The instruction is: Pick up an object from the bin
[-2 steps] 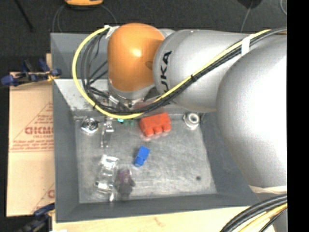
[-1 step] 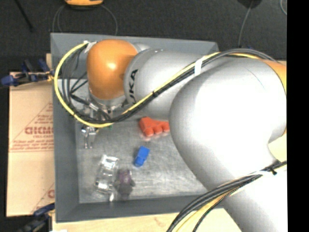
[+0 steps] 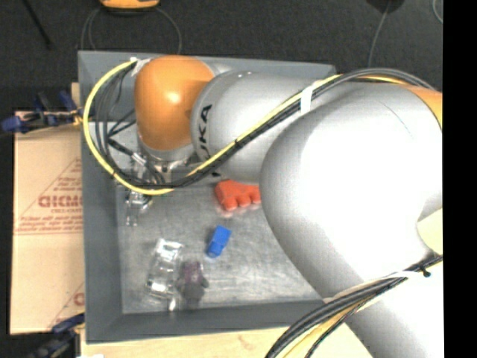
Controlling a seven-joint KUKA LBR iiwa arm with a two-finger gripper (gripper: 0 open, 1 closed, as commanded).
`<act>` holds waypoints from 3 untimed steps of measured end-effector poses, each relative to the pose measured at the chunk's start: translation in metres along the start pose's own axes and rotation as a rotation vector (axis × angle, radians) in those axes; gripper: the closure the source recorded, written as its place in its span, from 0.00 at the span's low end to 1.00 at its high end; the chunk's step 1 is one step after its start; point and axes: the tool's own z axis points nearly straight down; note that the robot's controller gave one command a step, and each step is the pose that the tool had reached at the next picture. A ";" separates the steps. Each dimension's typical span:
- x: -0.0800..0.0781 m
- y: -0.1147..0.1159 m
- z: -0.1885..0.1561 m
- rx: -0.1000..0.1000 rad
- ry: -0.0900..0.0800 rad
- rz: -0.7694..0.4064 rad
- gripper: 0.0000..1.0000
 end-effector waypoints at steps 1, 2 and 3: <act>0.005 -0.001 0.001 0.003 0.005 0.189 0.00; 0.003 0.005 0.029 0.005 0.002 0.311 0.00; 0.012 -0.001 0.028 0.012 0.003 0.560 0.00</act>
Offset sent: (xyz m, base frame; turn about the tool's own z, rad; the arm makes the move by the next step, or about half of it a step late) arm -0.0061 0.0005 -0.0021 0.1915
